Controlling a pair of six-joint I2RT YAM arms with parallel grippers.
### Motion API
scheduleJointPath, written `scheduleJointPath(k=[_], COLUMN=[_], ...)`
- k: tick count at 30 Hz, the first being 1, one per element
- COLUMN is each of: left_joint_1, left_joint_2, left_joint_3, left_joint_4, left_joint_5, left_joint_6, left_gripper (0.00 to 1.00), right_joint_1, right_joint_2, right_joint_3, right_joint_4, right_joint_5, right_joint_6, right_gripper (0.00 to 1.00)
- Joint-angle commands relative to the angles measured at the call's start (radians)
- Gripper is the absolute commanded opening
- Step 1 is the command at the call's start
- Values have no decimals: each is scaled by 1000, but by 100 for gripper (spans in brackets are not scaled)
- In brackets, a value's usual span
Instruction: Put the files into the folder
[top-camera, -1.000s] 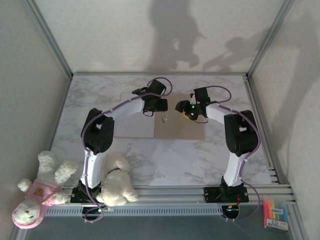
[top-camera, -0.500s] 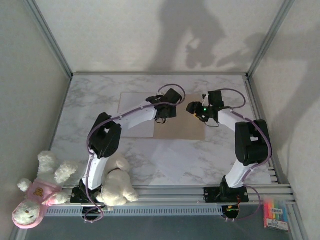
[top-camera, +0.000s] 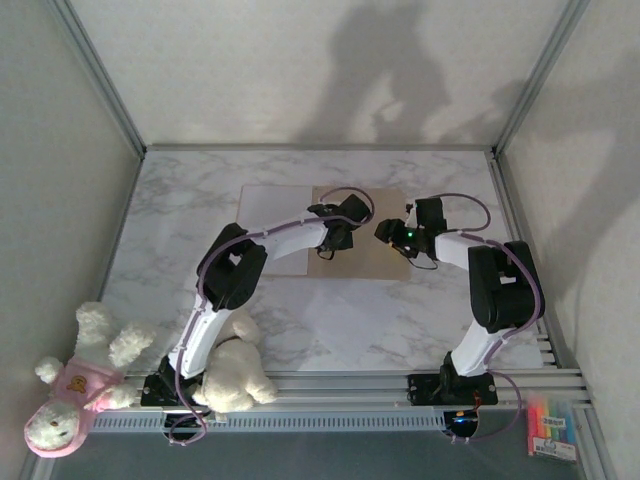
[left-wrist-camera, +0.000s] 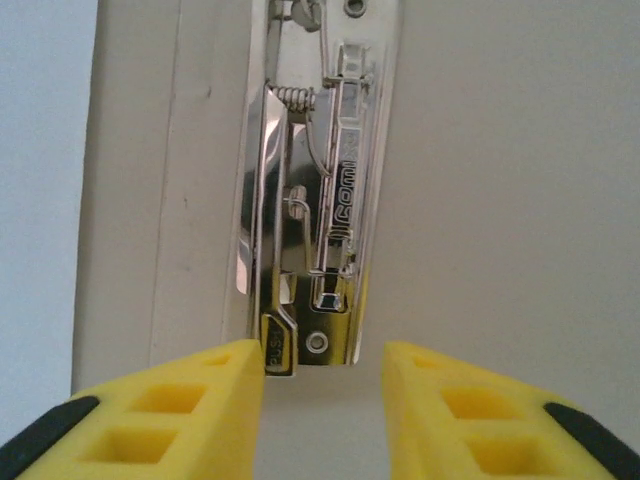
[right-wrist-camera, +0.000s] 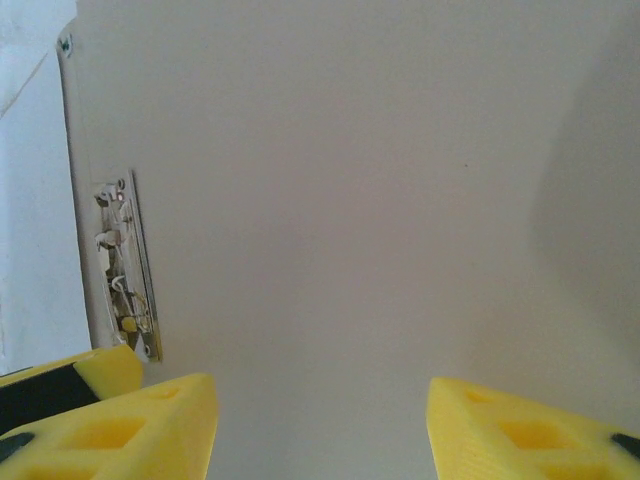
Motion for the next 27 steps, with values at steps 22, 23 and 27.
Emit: scheduleJointPath(k=[22,23,27], left_joint_1=[4,5,5], left_joint_2=[50,51,54], left_joint_3=[67,66,70], left_joint_4=[-89,-88,-83], left_joint_5=[-76,-74,-71], left_joint_6=[-6,-5,-1], left_gripper=[30,29,26], right_joint_1=[1,2,2], right_joint_2=[32,32,33], right_joint_3=[4,5,6], right_joint_4=[12,12,12], right_joint_5=[4,3,5], right_joint_6=[11,12,10], right_gripper=[58,58,58])
